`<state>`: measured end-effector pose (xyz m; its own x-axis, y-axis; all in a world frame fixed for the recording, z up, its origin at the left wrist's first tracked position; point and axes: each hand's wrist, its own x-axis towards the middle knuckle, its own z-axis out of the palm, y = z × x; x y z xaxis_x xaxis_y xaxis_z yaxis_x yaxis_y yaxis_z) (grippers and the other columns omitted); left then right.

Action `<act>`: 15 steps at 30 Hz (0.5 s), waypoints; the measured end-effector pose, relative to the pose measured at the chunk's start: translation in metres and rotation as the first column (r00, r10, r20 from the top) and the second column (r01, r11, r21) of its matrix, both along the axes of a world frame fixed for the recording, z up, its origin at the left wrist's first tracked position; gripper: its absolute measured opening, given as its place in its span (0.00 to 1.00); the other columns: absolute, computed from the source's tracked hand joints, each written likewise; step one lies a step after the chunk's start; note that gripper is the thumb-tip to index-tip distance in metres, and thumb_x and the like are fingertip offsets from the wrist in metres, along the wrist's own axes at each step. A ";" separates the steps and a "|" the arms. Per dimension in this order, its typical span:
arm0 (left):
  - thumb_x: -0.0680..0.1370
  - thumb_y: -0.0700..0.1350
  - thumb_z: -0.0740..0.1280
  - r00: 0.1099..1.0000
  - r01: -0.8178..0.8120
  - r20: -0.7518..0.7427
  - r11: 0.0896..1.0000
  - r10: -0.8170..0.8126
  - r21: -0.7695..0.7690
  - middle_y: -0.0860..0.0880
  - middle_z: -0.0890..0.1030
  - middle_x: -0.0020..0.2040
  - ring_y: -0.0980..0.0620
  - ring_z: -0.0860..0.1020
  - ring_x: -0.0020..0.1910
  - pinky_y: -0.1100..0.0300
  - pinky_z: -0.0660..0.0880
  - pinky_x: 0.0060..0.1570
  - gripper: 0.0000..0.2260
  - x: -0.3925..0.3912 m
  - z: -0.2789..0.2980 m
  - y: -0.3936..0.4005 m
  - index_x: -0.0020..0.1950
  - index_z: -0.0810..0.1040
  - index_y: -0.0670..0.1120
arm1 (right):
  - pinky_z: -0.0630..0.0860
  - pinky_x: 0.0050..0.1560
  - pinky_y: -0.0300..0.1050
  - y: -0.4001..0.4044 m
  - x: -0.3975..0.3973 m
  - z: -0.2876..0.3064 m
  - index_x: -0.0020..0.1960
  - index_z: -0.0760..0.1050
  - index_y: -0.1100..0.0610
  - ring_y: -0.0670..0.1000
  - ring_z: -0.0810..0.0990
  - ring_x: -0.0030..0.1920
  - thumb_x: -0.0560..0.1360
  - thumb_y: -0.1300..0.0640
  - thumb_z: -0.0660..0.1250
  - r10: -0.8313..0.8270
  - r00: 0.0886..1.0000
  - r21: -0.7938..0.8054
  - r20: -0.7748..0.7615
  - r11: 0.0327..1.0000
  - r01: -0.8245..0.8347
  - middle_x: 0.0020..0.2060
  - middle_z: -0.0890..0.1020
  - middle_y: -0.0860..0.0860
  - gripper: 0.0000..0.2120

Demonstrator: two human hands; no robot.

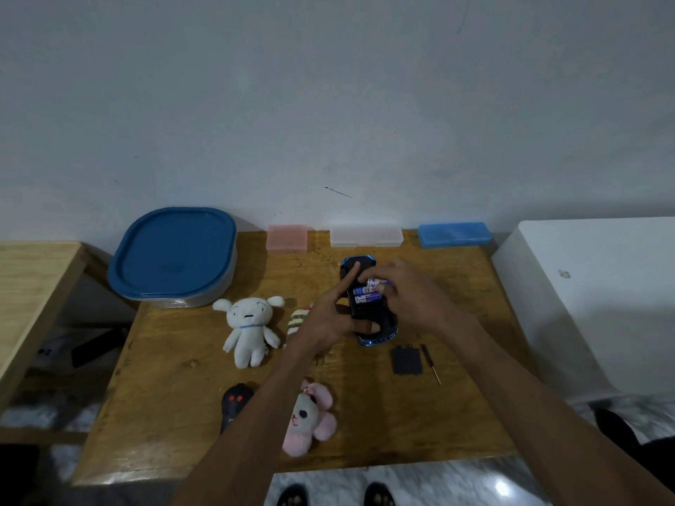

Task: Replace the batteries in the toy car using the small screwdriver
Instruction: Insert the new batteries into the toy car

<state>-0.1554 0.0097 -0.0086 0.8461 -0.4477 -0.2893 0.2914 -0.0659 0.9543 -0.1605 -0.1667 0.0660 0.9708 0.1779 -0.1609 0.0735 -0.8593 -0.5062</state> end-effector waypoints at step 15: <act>0.67 0.34 0.80 0.993 -0.032 0.117 0.998 0.025 0.054 0.52 0.73 0.72 0.54 0.78 0.62 0.55 0.82 0.53 0.50 0.005 -0.003 0.003 0.80 0.60 0.62 | 0.82 0.42 0.40 0.008 -0.014 -0.041 0.52 0.81 0.56 0.44 0.83 0.43 0.73 0.59 0.76 -0.476 0.876 0.358 0.080 0.834 0.420 0.43 0.84 0.47 0.08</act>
<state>-0.1500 0.0123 -0.0113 0.8877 -0.4087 -0.2118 0.1810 -0.1133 0.9769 -0.1743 -0.1590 0.0247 0.9632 -0.2687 -0.0081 -0.1765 -0.6095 -0.7729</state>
